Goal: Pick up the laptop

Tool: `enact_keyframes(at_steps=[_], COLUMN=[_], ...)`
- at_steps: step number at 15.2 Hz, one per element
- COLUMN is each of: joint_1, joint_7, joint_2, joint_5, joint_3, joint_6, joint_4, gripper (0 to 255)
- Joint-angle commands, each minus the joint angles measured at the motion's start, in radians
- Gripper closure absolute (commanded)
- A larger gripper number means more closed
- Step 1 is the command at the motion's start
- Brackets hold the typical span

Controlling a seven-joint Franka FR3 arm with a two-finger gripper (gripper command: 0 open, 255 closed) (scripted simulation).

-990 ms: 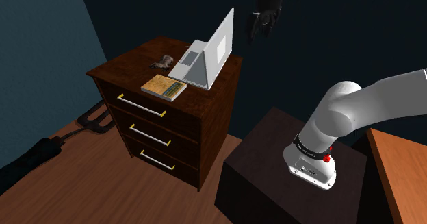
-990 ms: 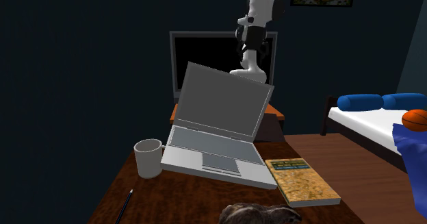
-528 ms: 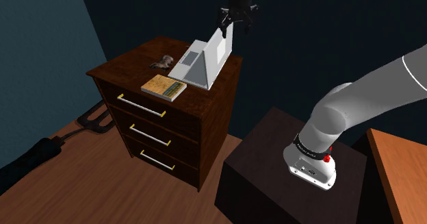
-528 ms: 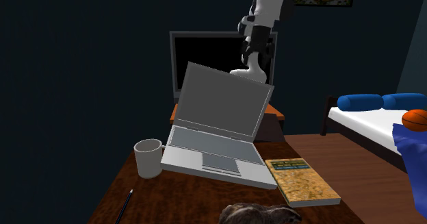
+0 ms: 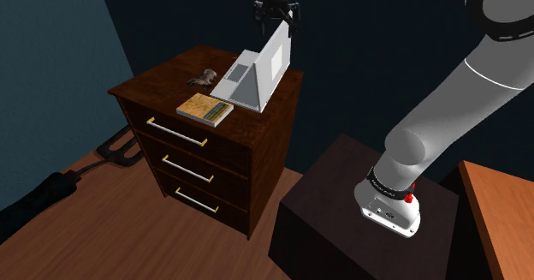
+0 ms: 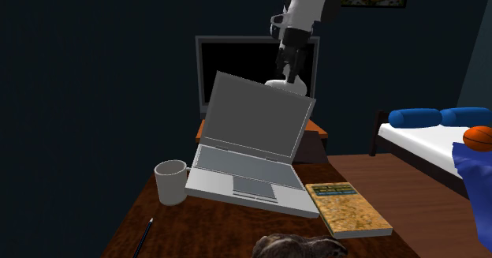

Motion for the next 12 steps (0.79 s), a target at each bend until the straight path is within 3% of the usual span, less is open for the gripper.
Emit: enact_keyframes(at_steps=[1,3,12], joint_1=[-0.017,-0.022,-0.023], joint_7=[0.138,0.205,0.221], joint_2=[0.085,0.129,0.117], joint_5=[-0.039,-0.06,-0.058], joint_3=[0.011,0.009,0.005], joint_6=[-0.021,-0.037,0.065], joint_4=[0.087,0.137,0.023], gripper=[0,0,0])
